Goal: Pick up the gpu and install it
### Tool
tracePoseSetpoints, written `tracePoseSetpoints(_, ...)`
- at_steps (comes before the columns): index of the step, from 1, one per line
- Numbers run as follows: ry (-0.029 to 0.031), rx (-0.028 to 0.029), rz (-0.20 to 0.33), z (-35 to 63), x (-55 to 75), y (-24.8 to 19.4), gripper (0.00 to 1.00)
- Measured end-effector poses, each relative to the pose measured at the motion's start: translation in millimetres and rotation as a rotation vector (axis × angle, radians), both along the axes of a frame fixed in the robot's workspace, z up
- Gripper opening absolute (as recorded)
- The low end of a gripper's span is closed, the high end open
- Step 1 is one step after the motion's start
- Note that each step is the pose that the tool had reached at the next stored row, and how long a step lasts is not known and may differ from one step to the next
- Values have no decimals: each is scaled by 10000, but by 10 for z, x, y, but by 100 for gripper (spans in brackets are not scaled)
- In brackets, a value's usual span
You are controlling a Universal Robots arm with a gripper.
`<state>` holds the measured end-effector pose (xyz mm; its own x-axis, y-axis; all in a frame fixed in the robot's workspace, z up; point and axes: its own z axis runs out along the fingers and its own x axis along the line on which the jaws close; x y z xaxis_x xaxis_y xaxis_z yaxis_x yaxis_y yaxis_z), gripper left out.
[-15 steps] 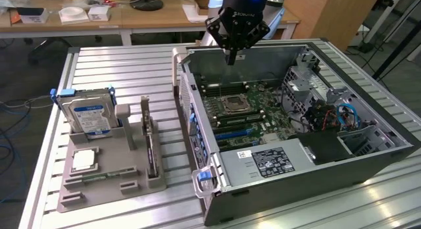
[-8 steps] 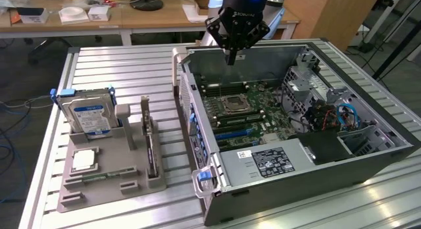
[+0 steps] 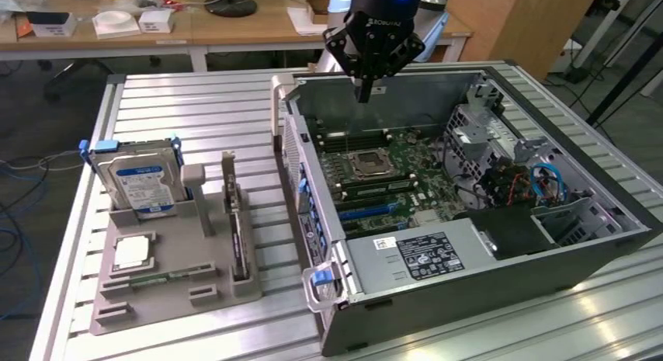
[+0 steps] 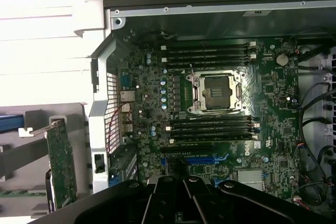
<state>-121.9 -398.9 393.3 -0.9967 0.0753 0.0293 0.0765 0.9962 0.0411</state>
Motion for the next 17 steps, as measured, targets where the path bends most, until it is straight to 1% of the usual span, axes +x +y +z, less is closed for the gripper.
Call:
tracePoseSetpoints(2, 0, 0, 1, -1, -46, 0, 11)
tracePoseSetpoints(10, 0, 0, 2, 0, -380, 0, 11)
tracePoseSetpoints(17, 0, 1, 6, 0, -699, 0, 11)
